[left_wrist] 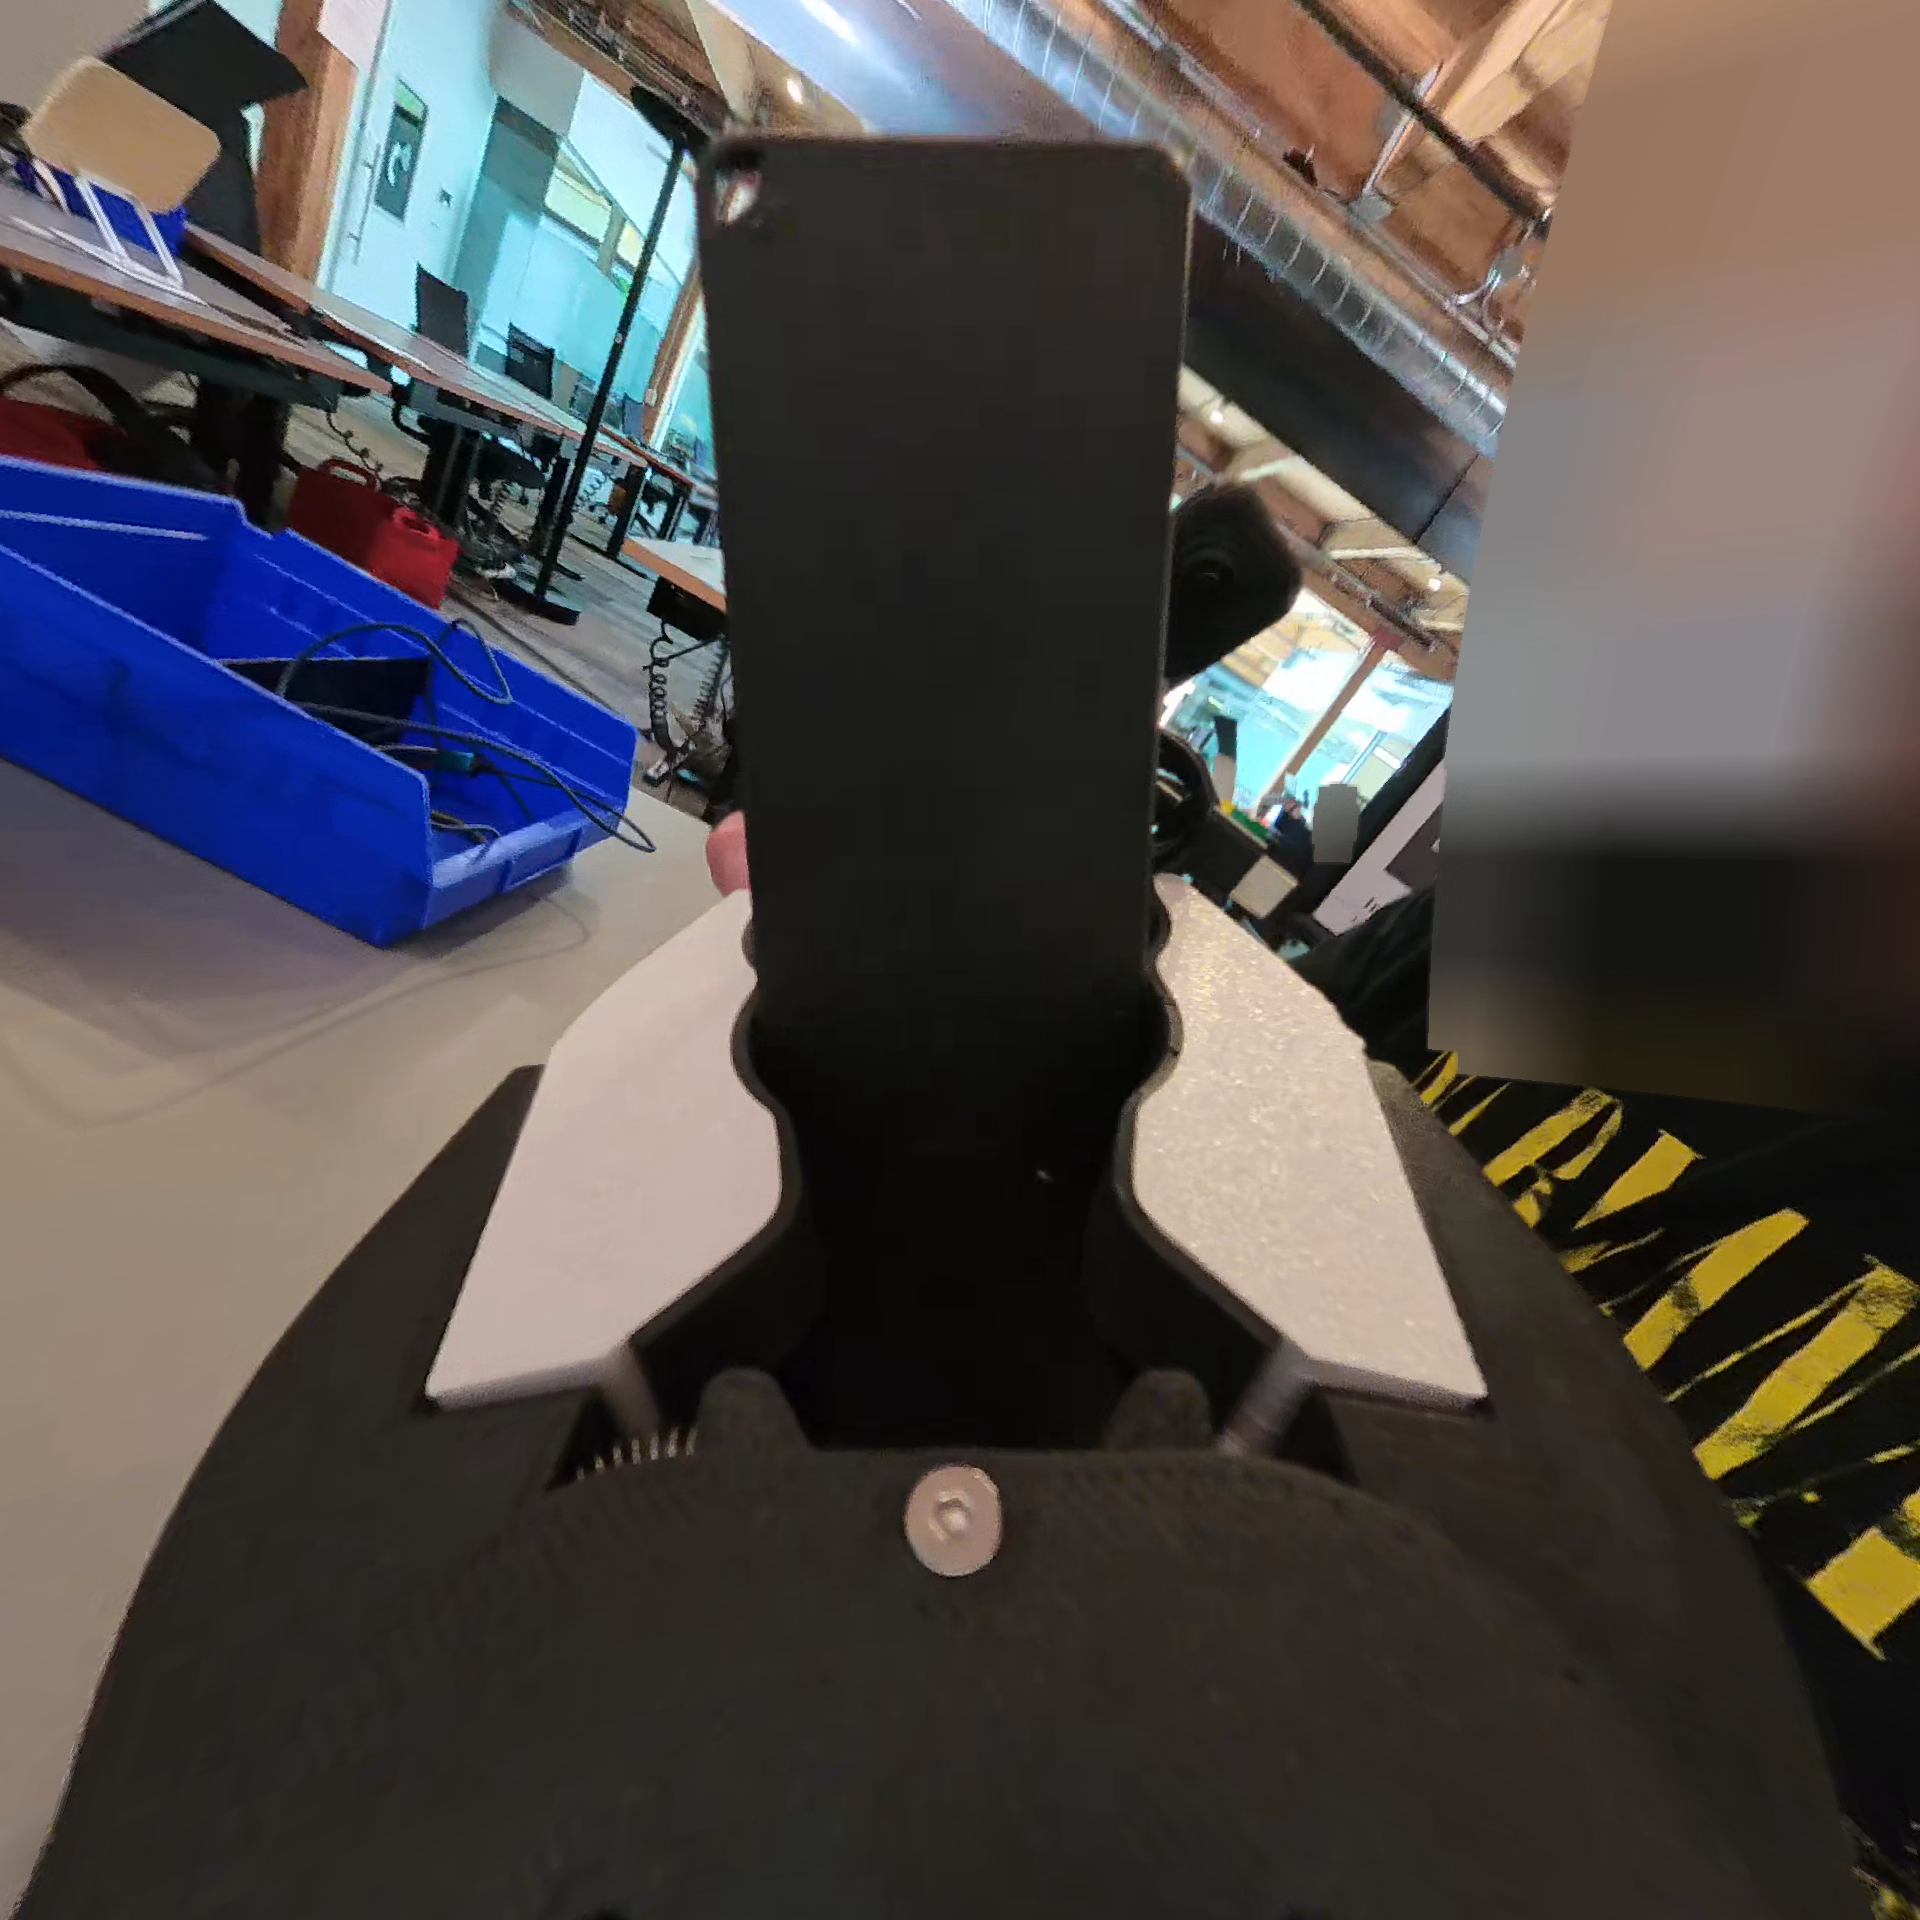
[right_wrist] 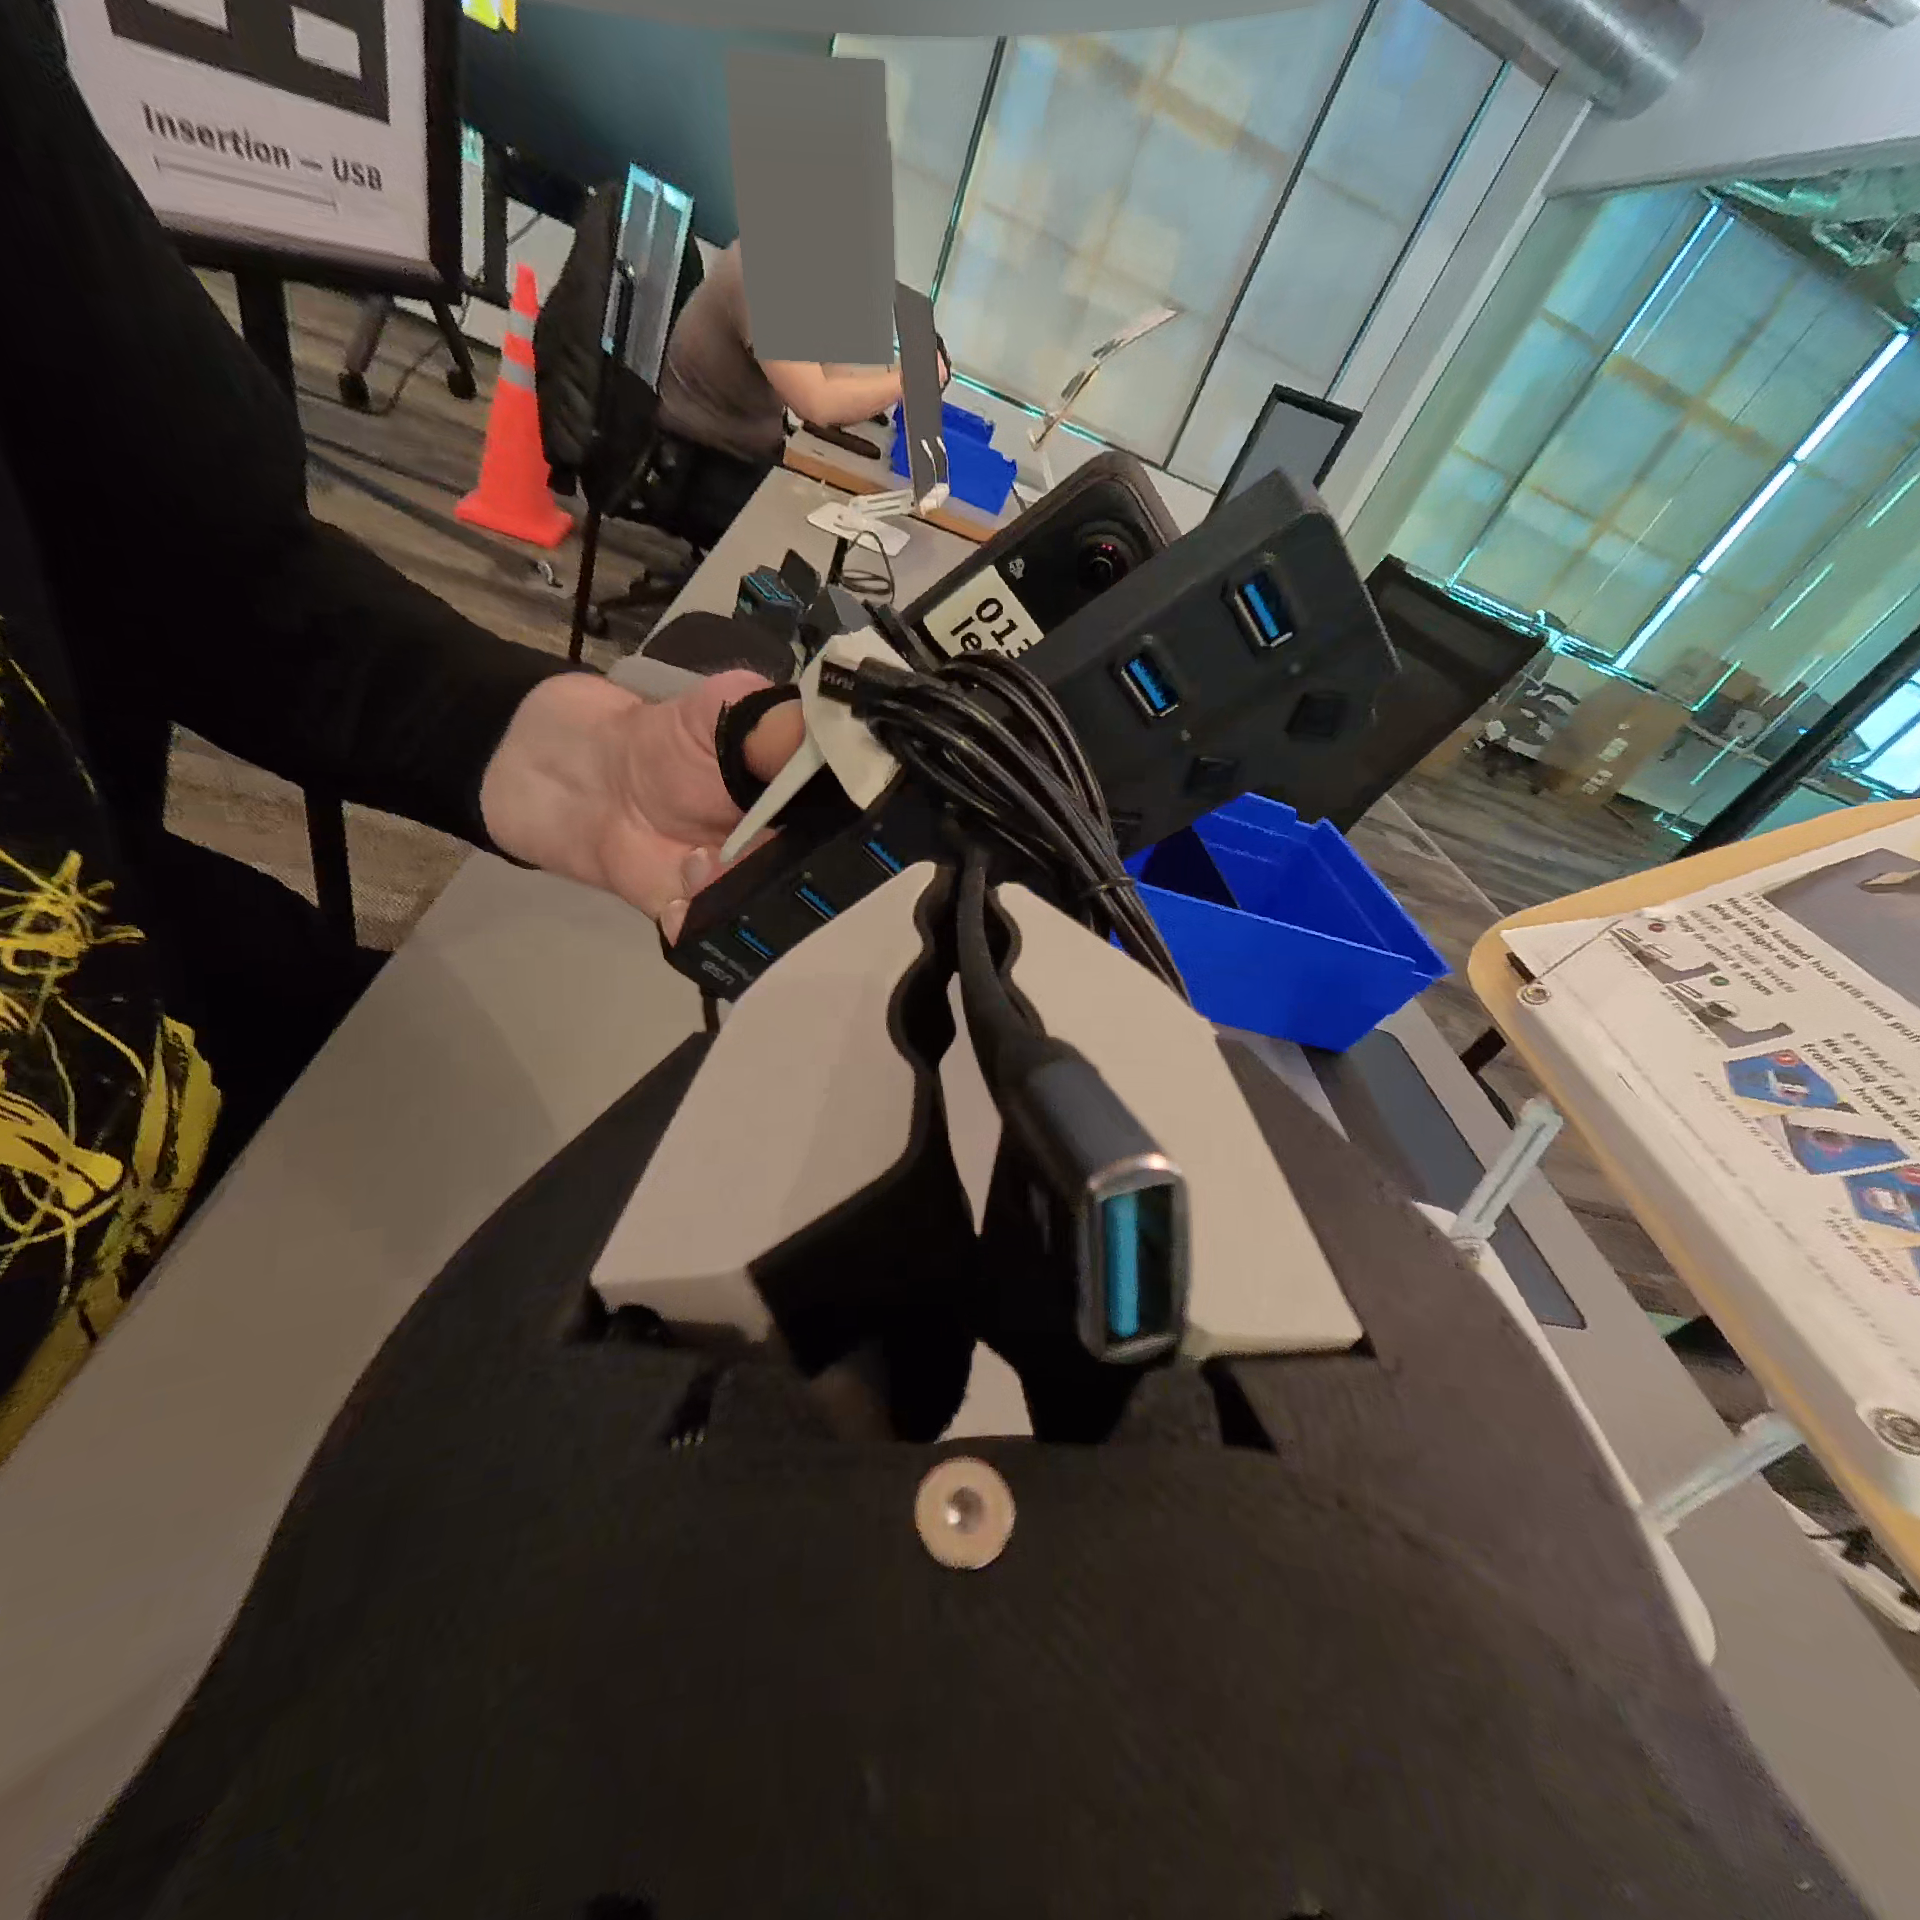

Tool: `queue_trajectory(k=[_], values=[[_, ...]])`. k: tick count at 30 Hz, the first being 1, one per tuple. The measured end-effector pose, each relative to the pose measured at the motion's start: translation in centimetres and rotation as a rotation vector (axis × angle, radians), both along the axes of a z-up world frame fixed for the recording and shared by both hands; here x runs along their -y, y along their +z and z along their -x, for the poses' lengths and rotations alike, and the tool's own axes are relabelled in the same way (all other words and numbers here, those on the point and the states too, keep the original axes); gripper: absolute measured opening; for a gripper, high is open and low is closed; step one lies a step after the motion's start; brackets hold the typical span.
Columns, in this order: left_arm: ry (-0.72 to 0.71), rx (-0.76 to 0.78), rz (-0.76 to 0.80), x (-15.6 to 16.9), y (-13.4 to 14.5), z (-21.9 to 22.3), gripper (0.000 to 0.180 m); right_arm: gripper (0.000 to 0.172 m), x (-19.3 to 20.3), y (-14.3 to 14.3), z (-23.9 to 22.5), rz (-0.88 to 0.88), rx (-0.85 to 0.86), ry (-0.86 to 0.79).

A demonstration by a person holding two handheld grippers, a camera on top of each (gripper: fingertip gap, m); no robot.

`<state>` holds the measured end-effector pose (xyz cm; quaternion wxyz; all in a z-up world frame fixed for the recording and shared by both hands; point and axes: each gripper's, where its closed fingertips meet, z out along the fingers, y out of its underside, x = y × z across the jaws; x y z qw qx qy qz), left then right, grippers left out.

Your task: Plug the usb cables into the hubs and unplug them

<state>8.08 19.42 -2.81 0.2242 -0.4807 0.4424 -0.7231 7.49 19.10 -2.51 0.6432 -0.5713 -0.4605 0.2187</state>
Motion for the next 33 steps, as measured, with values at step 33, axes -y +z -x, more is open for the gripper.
queue_trajectory(k=[33], values=[[0.124, -0.052, 0.045, -4.0, -2.2, 0.1, 0.065, 0.004, -0.8, -2.4, -26.8, 0.347, 0.093, -0.658]])
